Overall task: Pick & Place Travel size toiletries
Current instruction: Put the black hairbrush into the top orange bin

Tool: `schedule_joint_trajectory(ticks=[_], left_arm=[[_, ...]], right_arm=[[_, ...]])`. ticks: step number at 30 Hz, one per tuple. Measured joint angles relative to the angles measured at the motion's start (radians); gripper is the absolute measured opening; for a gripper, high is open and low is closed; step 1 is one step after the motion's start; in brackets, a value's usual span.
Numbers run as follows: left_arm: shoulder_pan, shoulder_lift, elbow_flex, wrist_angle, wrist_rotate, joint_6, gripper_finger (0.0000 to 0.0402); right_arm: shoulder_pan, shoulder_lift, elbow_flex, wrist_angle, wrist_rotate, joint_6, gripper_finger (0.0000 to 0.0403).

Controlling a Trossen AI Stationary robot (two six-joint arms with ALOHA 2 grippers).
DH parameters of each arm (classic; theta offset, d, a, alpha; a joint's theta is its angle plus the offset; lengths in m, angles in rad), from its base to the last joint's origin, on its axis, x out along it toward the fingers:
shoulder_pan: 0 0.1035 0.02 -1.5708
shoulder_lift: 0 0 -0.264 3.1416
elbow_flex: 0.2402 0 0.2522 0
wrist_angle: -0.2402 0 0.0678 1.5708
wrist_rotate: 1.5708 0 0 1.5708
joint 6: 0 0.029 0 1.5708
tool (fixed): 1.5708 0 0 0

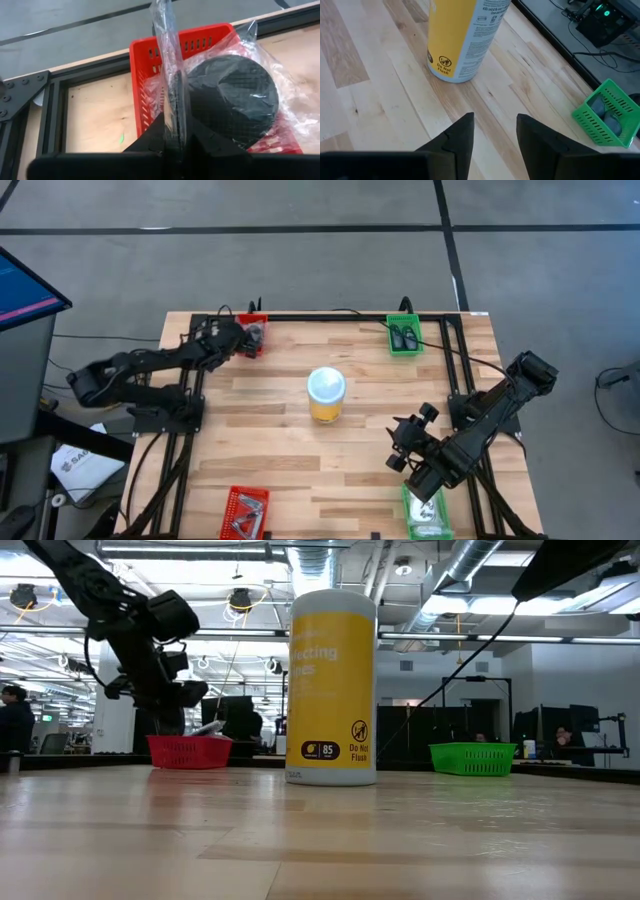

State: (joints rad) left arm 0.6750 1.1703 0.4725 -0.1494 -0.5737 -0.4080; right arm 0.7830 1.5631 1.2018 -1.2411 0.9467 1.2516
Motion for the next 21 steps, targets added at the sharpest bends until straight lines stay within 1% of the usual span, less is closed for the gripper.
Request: schedule_joint_trajectory(ticks=[9,21], left_arm=[[0.0,0.036,0.0,0.081,0.023,-0.001,0.0073],[0.0,0.036,0.0,0.105,0.027,0.006,0.0098]], right_arm=[[0.0,0.0,0.0,-0.004,0.0,-0.002,0.0134],[0.0,0.0,0.0,-0.004,-0.001,-0.002,0.0138]])
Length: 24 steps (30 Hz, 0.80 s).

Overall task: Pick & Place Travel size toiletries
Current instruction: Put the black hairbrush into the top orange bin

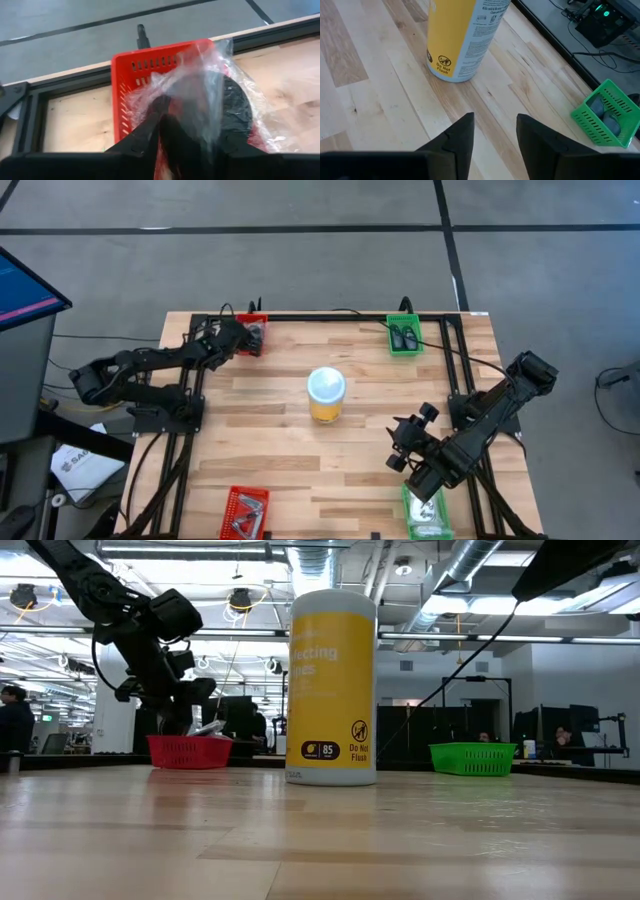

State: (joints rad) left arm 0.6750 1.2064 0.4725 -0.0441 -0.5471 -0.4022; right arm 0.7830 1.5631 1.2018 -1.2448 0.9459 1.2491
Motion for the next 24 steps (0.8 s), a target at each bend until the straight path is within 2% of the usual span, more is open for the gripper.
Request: schedule_joint_trajectory(ticks=[7,16,24], left_arm=[[0.0,0.0,0.0,0.009,0.024,0.002,0.0141],[0.023,0.0,0.0,0.126,0.036,-0.024,0.0209],[0.023,0.0,0.0,0.155,0.059,-0.024,0.0222]], right_arm=[[0.0,0.0,0.0,0.0,0.0,0.0,0.0135],[0.0,0.0,0.0,0.0,-0.002,0.0,0.0137],[0.0,0.0,0.0,0.001,-0.002,-0.003,0.0136]])
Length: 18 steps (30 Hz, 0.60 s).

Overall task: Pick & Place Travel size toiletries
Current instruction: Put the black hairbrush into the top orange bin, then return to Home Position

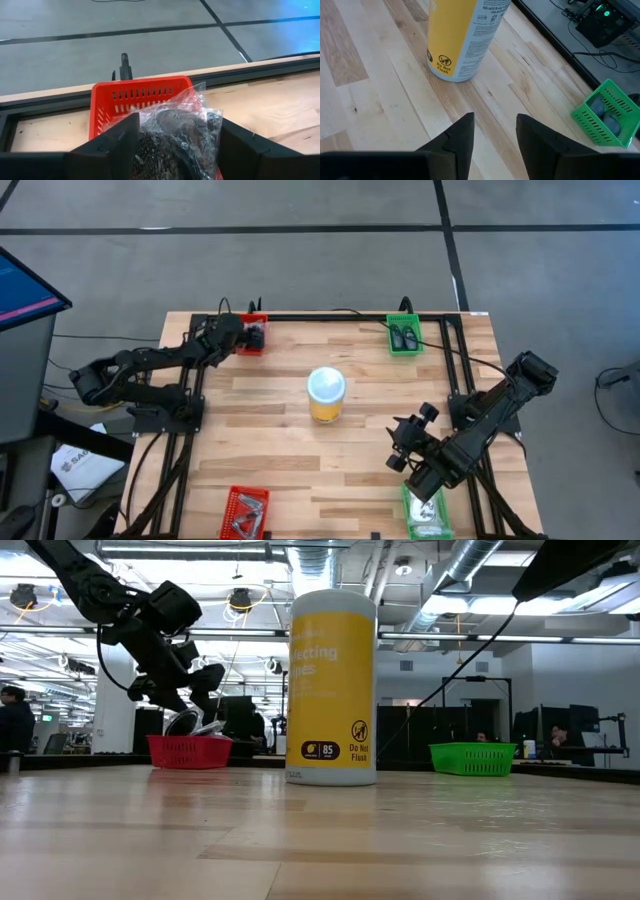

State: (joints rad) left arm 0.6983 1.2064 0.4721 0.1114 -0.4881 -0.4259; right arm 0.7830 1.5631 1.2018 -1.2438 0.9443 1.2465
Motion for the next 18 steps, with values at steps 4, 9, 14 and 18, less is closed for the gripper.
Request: schedule_joint_trajectory(ticks=[4,9,14,18], left_arm=[[0.0,0.0,0.0,0.012,0.011,-0.001,0.0219],[0.0,0.0,0.0,0.078,0.063,-0.006,0.022],[-0.011,-0.001,0.0,0.118,0.102,0.012,0.0216],[-0.028,-0.001,0.0,0.123,0.103,0.077,0.0214]], right_arm=[[0.0,0.0,0.0,0.001,0.0,0.0,0.0139],[0.0,0.0,0.0,0.0,0.023,0.0,0.0135],[0.0,0.0,0.0,0.0,0.049,0.0,0.0133],[0.0,0.0,-0.005,-0.005,0.101,0.0,0.0134]])
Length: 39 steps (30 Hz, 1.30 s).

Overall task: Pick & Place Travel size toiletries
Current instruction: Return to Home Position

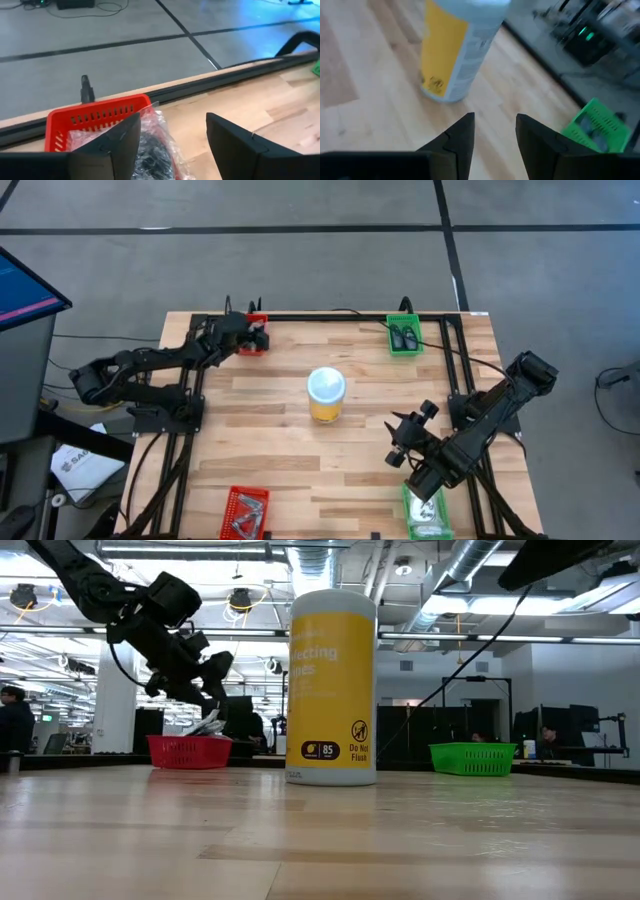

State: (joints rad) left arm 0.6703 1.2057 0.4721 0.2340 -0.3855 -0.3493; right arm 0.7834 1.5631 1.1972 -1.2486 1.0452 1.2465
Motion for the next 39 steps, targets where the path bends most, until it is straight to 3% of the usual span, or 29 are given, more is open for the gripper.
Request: schedule_joint_trajectory(ticks=[3,6,11,15,19,27,30,34,39], left_arm=[[-0.025,0.0,0.0,0.0,0.0,0.045,0.0214],[-0.053,0.0,0.0,0.002,0.001,0.083,0.0214],[-0.102,-0.017,-0.001,0.01,0.122,0.162,0.0214],[-0.158,-0.063,-0.014,0.017,0.211,0.187,0.0214],[-0.225,-0.125,-0.033,0.024,0.219,0.188,0.0216],[-0.376,-0.261,-0.124,0.089,0.255,0.189,0.0212],[-0.435,-0.28,-0.174,0.157,0.281,0.188,0.0211],[-0.508,-0.283,-0.227,0.259,0.284,0.188,0.021],[-0.557,-0.283,-0.246,0.309,0.285,0.188,0.0209]], right_arm=[[0.0,0.0,-0.045,-0.001,0.075,0.026,0.0133],[-0.008,0.001,-0.101,-0.045,0.083,0.122,0.0133],[-0.031,0.001,-0.14,-0.136,0.09,0.277,0.0137],[-0.018,0.0,-0.139,-0.203,0.195,0.383,0.0139],[-0.013,0.0,-0.139,-0.254,0.287,0.459,0.0136],[-0.071,0.0,-0.149,-0.29,0.345,0.507,0.0137],[-0.107,-0.001,-0.208,-0.29,0.345,0.557,0.0139],[-0.137,-0.032,-0.341,-0.288,0.353,0.76,0.0138],[-0.124,-0.126,-0.516,-0.291,0.438,1.011,0.0138]])
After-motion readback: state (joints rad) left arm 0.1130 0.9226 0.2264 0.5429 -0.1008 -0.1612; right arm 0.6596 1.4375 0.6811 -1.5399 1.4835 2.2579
